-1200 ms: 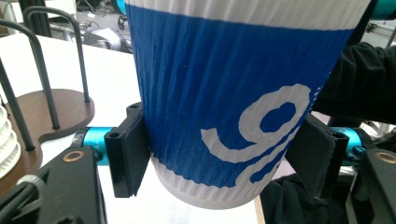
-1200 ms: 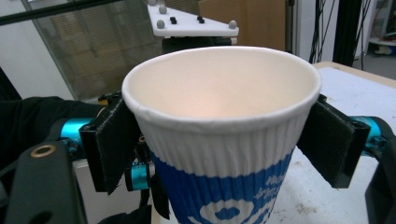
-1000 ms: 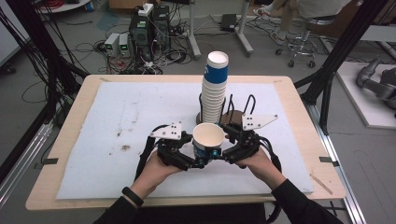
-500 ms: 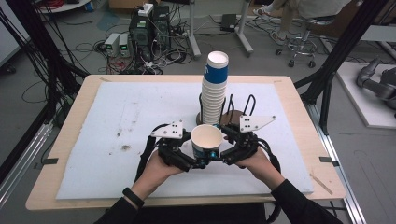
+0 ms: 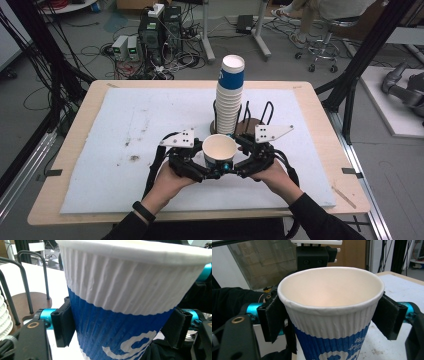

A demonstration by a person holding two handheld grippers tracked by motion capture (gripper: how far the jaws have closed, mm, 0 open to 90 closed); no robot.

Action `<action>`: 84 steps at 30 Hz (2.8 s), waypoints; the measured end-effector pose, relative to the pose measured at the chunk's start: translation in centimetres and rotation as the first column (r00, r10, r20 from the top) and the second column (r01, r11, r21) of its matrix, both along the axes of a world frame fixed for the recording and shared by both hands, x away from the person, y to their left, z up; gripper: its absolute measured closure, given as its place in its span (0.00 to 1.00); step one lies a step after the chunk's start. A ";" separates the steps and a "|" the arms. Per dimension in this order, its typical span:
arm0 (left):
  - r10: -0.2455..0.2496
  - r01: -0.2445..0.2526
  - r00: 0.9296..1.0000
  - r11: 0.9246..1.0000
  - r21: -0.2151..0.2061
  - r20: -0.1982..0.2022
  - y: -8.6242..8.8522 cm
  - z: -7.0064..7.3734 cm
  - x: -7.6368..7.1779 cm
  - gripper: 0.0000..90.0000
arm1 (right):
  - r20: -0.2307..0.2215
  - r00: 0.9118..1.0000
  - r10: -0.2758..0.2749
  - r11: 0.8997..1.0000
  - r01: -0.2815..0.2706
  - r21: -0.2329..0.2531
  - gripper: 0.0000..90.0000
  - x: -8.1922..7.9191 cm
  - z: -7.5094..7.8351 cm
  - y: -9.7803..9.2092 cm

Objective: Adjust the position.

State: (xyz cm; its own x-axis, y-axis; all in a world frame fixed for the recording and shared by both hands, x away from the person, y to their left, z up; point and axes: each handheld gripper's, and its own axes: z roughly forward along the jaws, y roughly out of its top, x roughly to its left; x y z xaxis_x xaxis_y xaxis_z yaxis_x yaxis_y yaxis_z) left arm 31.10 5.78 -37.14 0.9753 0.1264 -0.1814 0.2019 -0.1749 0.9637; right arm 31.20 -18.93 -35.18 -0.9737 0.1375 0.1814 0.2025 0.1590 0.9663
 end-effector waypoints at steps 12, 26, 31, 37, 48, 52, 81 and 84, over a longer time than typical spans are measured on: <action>0.006 -0.006 1.000 1.000 0.004 0.006 0.9 0.2 0.2 0.27 | 0.001 1.000 0.021 1.000 -0.021 -0.014 0.20 0.3 0.2 -0.9; 0.049 -0.049 0.999 0.999 -0.024 -0.002 2.1 0.6 0.4 0.27 | 0.054 0.998 -0.013 0.997 0.017 -0.069 0.21 0.8 -0.4 -2.4; 0.064 -0.065 0.998 0.997 -0.052 -0.009 2.5 0.9 0.4 0.27 | 0.075 0.997 -0.014 0.994 0.022 -0.103 0.21 0.7 -0.9 -2.1; 0.070 -0.071 0.997 0.995 -0.076 -0.014 2.7 1.0 0.5 0.27 | 0.072 0.997 -0.034 0.993 0.041 -0.108 0.21 0.5 -1.8 -1.5; 0.060 -0.061 0.998 0.995 -0.078 -0.019 1.9 1.0 0.3 0.27 | 0.041 0.999 -0.023 0.993 0.027 -0.115 0.21 0.1 -3.0 0.4; 0.055 -0.057 0.998 0.995 -0.078 -0.019 1.7 1.1 0.3 0.27 | 0.033 0.999 -0.028 0.994 0.031 -0.106 0.21 0.0 -3.1 0.9; 0.031 -0.031 0.999 0.999 -0.033 -0.009 0.7 1.3 0.1 0.19 | 0.050 0.999 -0.004 0.996 0.008 -0.087 0.34 -0.5 -2.9 0.8; 0.036 -0.036 0.999 0.999 -0.031 0.001 1.0 1.7 0.2 0.19 | 0.049 0.999 -0.011 0.998 0.015 -0.068 0.34 -0.5 -2.7 0.5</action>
State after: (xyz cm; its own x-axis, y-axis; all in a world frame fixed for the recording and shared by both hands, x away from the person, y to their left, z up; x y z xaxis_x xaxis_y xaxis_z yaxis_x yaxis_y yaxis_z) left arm 31.34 6.81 -35.48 0.9704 0.1557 -0.1846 0.2064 -0.1379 0.9687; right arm 30.66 -18.41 -37.88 -0.9793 0.1606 0.1233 0.1577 0.2225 0.9621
